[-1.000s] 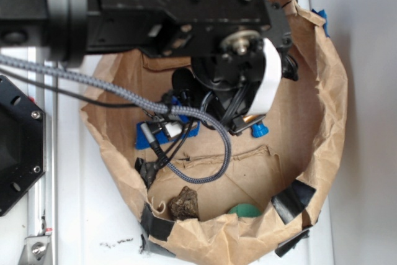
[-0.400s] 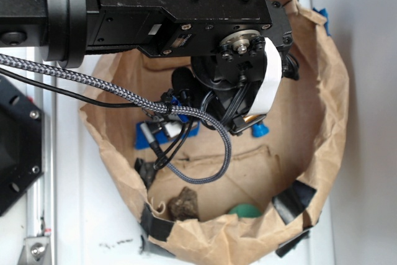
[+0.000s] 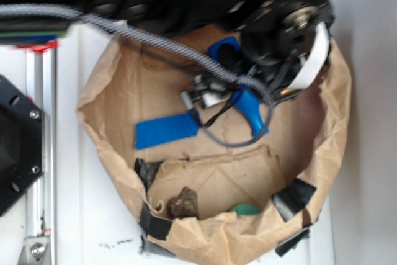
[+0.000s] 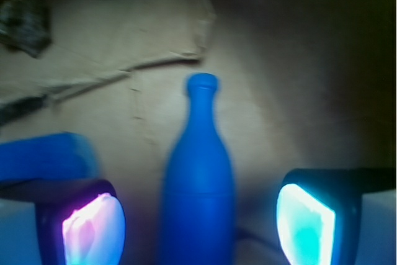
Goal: Grab the blue bottle.
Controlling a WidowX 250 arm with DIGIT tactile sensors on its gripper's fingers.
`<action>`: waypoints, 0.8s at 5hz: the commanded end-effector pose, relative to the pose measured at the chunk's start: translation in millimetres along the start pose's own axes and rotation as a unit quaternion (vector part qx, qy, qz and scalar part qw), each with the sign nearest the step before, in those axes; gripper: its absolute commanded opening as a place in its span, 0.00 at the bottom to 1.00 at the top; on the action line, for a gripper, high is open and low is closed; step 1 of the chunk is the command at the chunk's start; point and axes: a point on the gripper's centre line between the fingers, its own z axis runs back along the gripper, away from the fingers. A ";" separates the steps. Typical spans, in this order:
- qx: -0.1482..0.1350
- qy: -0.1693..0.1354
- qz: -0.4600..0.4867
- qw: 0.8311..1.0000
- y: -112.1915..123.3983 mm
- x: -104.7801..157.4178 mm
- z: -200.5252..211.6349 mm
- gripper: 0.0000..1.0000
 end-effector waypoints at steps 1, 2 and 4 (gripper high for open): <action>0.022 -0.007 -0.018 1.000 12.3 4.4 -15.4 1.00; 0.002 0.000 -0.018 1.000 6.7 9.7 -27.8 1.00; -0.020 -0.001 -0.027 0.999 3.4 11.3 -33.1 1.00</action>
